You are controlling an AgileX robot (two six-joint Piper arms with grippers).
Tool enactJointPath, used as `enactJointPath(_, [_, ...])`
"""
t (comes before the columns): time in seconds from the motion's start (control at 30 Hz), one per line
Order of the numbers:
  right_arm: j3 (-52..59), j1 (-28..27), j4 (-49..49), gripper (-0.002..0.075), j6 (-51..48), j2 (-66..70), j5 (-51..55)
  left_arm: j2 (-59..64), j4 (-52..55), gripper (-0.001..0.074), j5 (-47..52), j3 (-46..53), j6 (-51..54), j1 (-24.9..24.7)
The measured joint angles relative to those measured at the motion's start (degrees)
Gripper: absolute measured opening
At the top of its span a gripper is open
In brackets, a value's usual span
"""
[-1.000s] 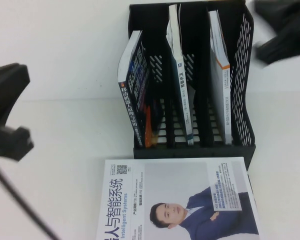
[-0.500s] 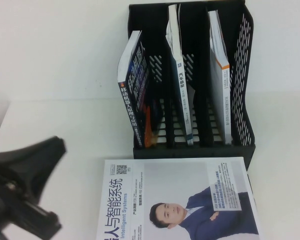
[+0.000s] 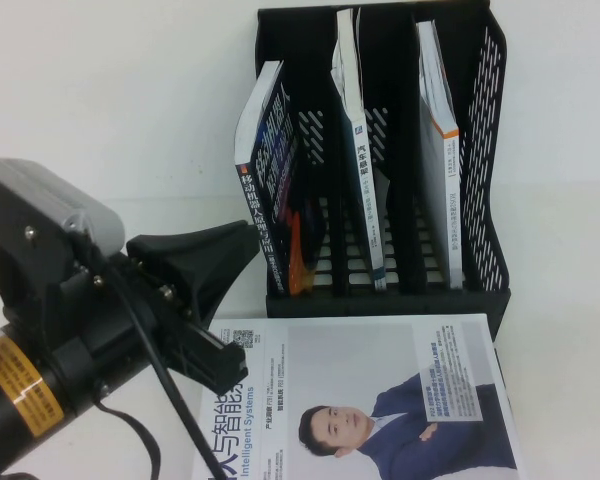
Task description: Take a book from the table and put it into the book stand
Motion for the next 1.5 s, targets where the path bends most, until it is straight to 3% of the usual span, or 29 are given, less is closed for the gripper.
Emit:
enactJointPath(0.6, [9.4,0.0,-0.2,-0.0001,-1.1,0.0,3.3,0.9,-0.3,-0.0002,-2.2,-0.4,1.4,0.0])
enactJointPath(0.93, [9.4,0.0,-0.2,-0.0001,-1.2,0.0,1.0,2.6,-5.5,-0.0002,-21.5,-0.4,5.9,0.0])
enactJointPath(1.07, [9.4,0.0,-0.2,-0.0001,-1.2,0.0,0.9,3.2,-6.6,-0.0002,-24.0,-0.4,7.3,0.0])
enactJointPath(1.5, [9.4,0.0,-0.2,-0.0001,-1.2,0.0,0.8,1.9,5.2,-0.0002,-37.6,-0.4,7.4,0.0])
